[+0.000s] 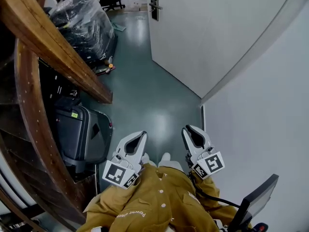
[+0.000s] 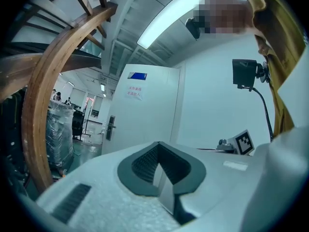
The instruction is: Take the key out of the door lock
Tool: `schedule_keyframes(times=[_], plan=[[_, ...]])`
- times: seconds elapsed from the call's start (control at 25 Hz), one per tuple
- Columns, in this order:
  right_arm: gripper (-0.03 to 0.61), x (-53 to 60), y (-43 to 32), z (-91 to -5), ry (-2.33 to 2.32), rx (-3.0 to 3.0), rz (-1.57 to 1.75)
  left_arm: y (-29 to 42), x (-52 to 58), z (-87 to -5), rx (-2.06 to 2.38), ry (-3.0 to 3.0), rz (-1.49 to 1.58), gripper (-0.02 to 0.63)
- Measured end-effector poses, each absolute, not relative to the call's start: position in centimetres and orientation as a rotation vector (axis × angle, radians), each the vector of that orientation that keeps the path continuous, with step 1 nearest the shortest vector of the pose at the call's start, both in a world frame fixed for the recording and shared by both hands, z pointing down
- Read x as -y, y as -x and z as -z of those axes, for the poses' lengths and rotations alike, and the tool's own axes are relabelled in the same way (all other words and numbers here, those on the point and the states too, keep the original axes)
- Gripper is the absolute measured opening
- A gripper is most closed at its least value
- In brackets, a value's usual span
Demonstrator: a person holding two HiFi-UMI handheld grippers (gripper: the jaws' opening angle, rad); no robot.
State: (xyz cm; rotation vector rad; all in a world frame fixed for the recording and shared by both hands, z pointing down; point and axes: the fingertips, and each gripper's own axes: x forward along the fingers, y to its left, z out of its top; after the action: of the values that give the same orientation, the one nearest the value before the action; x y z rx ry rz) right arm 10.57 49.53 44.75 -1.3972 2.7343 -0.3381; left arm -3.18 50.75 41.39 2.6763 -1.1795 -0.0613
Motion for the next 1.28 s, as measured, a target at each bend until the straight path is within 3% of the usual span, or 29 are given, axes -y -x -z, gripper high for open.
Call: schedule_keyframes(times=[0.4,0.76,0.92,1.28], plan=[[0.061,-43.5,-11.6,-47.5,1.394,-2.803,0.382,4.3,-44.9,-44.5,1.271,-2.566,0.065,0.000],[0.053,-26.2,-10.1,-48.0,1.443,-2.777,0.377,5.9,-27.0,-46.1,1.137,-2.542,0.077,0.000],[0.006,-17.2,-9.7,-46.5,1.507,-2.743,0.339,7.0,-18.6,-44.6,1.086,-2.581,0.063,0.000],[0.006,-2.9,-9.0,-44.0,1.539,-2.734,0.267,7.1,-3.9,-43.1,1.049,-2.592,0.103,0.000]])
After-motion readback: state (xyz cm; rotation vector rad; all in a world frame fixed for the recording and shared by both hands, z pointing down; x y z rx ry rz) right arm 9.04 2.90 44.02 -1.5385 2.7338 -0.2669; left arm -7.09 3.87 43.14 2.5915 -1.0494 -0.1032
